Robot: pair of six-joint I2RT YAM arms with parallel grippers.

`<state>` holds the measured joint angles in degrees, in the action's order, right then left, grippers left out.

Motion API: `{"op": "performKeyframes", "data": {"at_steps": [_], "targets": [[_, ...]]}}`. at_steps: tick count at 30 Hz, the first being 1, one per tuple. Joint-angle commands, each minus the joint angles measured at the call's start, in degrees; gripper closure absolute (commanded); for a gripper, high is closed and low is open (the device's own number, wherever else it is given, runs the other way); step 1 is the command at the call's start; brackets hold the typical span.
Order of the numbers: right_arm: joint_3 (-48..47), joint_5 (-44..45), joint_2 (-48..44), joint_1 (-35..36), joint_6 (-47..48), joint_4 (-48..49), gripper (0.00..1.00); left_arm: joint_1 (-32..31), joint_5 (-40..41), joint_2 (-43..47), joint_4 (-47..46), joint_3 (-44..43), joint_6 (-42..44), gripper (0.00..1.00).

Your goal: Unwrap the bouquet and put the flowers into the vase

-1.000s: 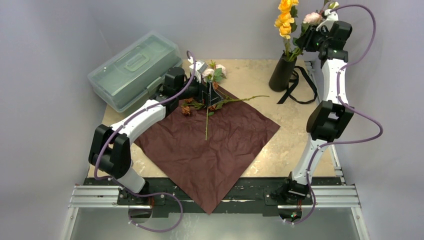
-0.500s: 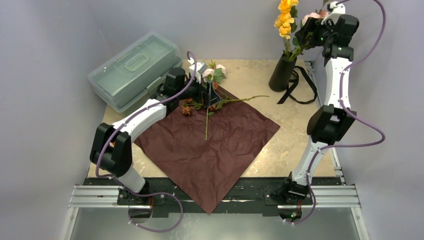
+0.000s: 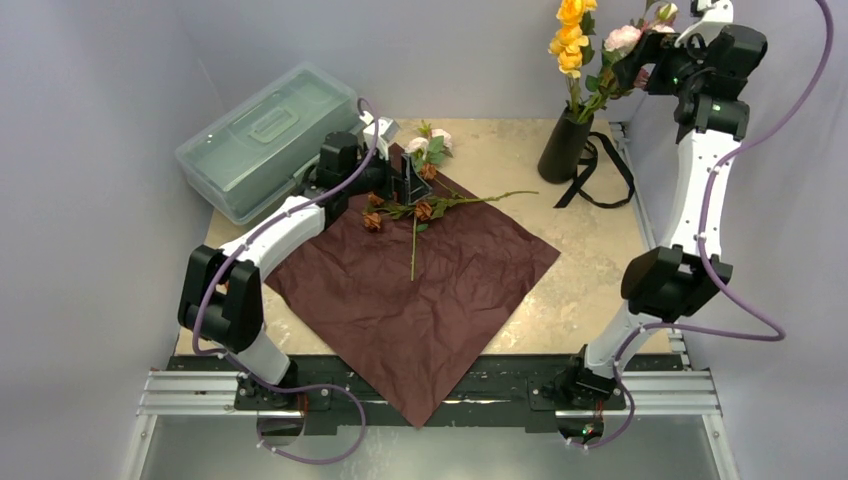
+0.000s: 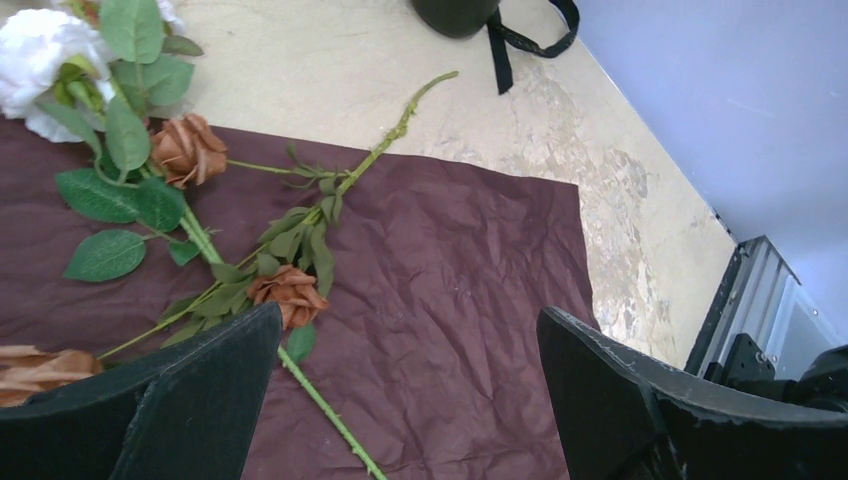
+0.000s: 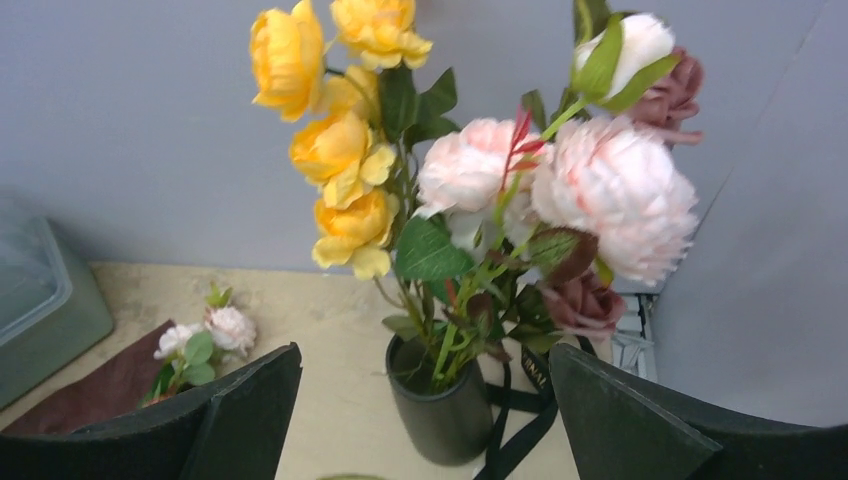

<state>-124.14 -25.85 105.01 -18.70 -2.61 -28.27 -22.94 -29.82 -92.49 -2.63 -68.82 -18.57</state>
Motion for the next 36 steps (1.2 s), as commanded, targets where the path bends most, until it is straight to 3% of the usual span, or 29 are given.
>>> {"op": "performKeyframes", "data": {"at_steps": [1,8,15,22,28,36], "targets": [[2.91,-4.88,-5.22,0.75,4.83,-5.81,0.02,2.74,-1.62,0.2,-3.39,0.95,-3.09,0.0],[-0.16,-7.51,-5.21,7.29,17.82,-18.58,0.02,5.65,-4.45,0.97,-3.71,1.06,-4.13,0.0],[-11.83,-2.18,3.69,19.82,34.78,-35.26,0.02,9.12,-9.89,4.03,-3.51,2.38,-6.15,0.0],[-7.32,5.67,8.55,32.58,44.53,-33.92,0.02,14.39,-14.08,10.16,-1.32,3.87,-5.61,0.0],[-7.89,10.28,16.19,39.65,47.85,-32.14,0.03,18.71,-15.29,16.13,0.57,0.99,-0.33,0.0],[-7.12,15.69,24.03,46.23,51.03,-30.37,0.07,23.99,-15.25,19.75,2.53,-1.06,-1.41,0.01]]}}
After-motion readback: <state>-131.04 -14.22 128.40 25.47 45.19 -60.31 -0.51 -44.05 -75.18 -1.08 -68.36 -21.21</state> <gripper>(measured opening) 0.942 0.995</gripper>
